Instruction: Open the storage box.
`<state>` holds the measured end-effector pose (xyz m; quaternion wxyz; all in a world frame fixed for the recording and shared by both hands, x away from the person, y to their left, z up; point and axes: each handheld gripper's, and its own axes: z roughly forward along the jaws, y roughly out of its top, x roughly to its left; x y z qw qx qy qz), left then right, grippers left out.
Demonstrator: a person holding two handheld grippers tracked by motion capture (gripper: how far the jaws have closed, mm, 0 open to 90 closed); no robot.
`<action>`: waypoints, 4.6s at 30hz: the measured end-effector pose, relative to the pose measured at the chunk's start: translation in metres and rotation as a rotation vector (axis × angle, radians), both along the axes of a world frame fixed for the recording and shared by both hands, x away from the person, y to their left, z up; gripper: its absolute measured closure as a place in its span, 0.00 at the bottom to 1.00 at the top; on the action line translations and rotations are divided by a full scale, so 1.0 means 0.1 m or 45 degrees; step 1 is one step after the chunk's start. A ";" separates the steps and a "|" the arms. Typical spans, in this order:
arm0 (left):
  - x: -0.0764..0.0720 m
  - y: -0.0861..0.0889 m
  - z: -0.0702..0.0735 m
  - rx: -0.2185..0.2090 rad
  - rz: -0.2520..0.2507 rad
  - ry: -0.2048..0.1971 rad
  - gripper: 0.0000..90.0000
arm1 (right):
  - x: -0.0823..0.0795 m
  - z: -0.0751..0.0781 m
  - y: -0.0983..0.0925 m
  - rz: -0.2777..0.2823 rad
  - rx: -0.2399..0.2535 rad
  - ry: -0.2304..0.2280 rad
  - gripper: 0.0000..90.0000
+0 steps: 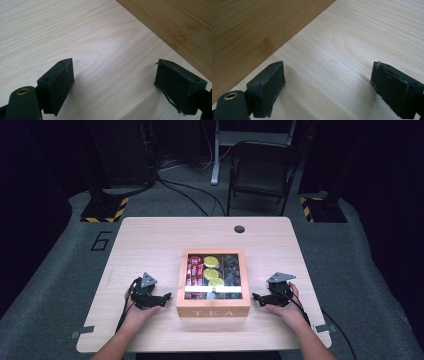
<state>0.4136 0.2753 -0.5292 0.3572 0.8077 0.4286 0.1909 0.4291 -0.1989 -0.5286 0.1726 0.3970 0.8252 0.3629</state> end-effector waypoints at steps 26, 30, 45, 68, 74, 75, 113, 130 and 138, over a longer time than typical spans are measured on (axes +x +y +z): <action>0.00 0.03 0.02 -0.033 0.053 0.003 0.29 | -0.06 0.06 -0.03 -0.031 -0.013 0.019 0.33; 0.00 0.05 0.10 -0.046 0.043 0.027 0.37 | -0.07 0.09 -0.04 -0.046 -0.012 0.042 0.41; -0.23 -0.08 0.49 -0.143 -0.056 -0.035 0.40 | -0.29 0.43 -0.04 -0.017 0.084 -0.060 0.50; -0.41 -0.26 0.84 -0.229 -0.144 -0.025 0.41 | -0.47 0.89 0.19 0.040 0.182 -0.157 0.49; -0.55 -0.28 0.86 -0.236 -0.169 -0.046 0.40 | -0.60 1.01 0.28 0.105 0.196 -0.183 0.48; -0.55 -0.28 0.86 -0.236 -0.169 -0.046 0.40 | -0.63 1.01 0.30 0.114 0.192 -0.185 0.47; -0.74 -0.54 0.51 -0.146 -0.302 -0.059 0.39 | -0.83 0.52 0.48 0.284 0.055 -0.156 0.38; -0.74 -0.54 0.50 -0.135 -0.294 -0.055 0.42 | -0.80 0.50 0.45 0.293 0.095 -0.114 0.42; -0.74 -0.54 0.52 -0.144 -0.293 -0.085 0.43 | -0.80 0.52 0.44 0.272 0.144 -0.100 0.47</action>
